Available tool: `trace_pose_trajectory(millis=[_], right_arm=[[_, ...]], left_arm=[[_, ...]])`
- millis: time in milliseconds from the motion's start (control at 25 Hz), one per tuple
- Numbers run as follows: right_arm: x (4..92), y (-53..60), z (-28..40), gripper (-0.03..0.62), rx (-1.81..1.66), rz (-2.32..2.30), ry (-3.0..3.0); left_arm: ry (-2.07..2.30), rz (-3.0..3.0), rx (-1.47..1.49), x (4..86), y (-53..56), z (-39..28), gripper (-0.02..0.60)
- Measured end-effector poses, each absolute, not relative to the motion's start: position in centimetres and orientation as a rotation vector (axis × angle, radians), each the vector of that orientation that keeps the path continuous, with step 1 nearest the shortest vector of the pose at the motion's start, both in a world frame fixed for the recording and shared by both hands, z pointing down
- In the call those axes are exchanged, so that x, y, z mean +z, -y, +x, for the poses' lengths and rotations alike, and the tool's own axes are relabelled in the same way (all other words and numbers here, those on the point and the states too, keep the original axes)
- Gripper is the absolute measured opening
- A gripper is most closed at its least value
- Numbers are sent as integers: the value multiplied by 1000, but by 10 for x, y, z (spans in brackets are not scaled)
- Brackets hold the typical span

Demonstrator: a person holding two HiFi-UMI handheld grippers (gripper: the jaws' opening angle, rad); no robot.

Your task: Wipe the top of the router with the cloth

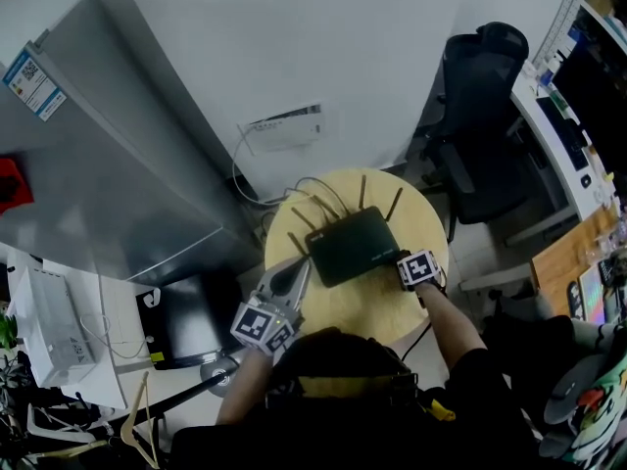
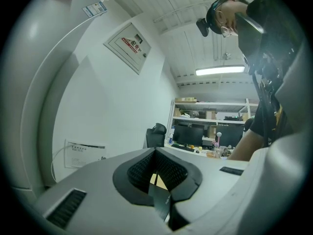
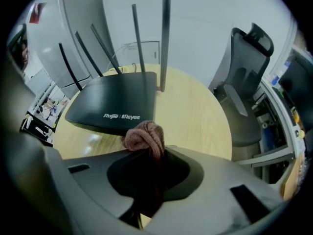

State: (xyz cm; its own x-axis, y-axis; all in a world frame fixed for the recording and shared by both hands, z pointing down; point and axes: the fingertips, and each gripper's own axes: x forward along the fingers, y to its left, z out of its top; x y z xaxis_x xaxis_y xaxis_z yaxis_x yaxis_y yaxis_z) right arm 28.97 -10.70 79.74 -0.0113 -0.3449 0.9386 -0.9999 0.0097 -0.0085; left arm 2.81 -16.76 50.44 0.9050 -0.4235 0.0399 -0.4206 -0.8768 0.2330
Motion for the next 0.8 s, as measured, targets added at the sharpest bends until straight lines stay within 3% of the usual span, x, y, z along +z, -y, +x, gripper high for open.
trace_pose_trajectory(millis=[440,800], right_arm=[[783,75,365,60,1162,1772,1306],[714,54,357,60,1103,1971,1740]], left_arm=[[680,2858,-18,496,163,28,-6],[887,2836,-24,487,140,24,-6]])
